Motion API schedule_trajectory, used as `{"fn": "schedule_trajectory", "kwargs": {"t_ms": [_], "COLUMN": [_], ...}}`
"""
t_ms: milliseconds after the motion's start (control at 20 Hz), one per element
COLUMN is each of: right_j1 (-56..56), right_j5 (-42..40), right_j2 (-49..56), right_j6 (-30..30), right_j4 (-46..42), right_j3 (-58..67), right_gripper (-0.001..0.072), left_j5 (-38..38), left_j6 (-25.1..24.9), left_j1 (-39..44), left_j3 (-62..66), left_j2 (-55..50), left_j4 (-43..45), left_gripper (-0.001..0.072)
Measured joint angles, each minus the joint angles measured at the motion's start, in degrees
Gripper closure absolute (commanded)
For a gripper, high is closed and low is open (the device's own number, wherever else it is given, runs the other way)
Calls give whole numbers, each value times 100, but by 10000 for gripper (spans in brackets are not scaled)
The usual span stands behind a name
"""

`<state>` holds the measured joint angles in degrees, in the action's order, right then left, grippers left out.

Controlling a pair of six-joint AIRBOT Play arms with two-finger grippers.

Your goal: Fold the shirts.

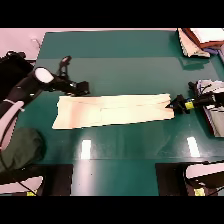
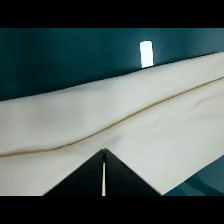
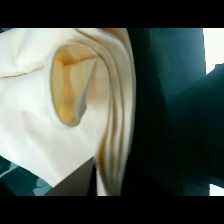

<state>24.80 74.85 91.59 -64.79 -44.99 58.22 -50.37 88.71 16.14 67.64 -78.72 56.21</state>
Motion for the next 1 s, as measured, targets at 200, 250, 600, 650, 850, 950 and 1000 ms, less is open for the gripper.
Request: {"fn": "schedule_trajectory", "kwargs": {"t_ms": [200, 250, 600, 650, 850, 950, 1000], "right_j1": [-350, -411, -1250, -1421, -2190, -2555, -2726], "right_j5": [0, 63, 415, 442, 428, 354, 308], "right_j2": [-188, -334, -1534, -1637, -1838, -1873, -1884], "right_j6": [234, 254, -219, -293, -599, -695, -728], "right_j4": [289, 323, 433, 437, 446, 448, 448], "right_j3": [308, 479, 1963, 2168, 2883, 3121, 3209], "right_gripper": [695, 696, 695, 695, 695, 695, 695], "left_j5": [229, 260, 409, 457, 584, 629, 643], "left_j6": [94, 103, 125, 127, 131, 140, 142], "left_j1": [601, 717, 1346, 1410, 1556, 1580, 1580], "left_j3": [468, 595, 1349, 1405, 1552, 1600, 1641], "left_j2": [-686, -857, -1923, -2031, -2369, -2452, -2479], "left_j4": [-90, -120, -293, -330, -487, -529, -538], "left_gripper": [686, 686, 685, 686, 686, 686, 686]}}
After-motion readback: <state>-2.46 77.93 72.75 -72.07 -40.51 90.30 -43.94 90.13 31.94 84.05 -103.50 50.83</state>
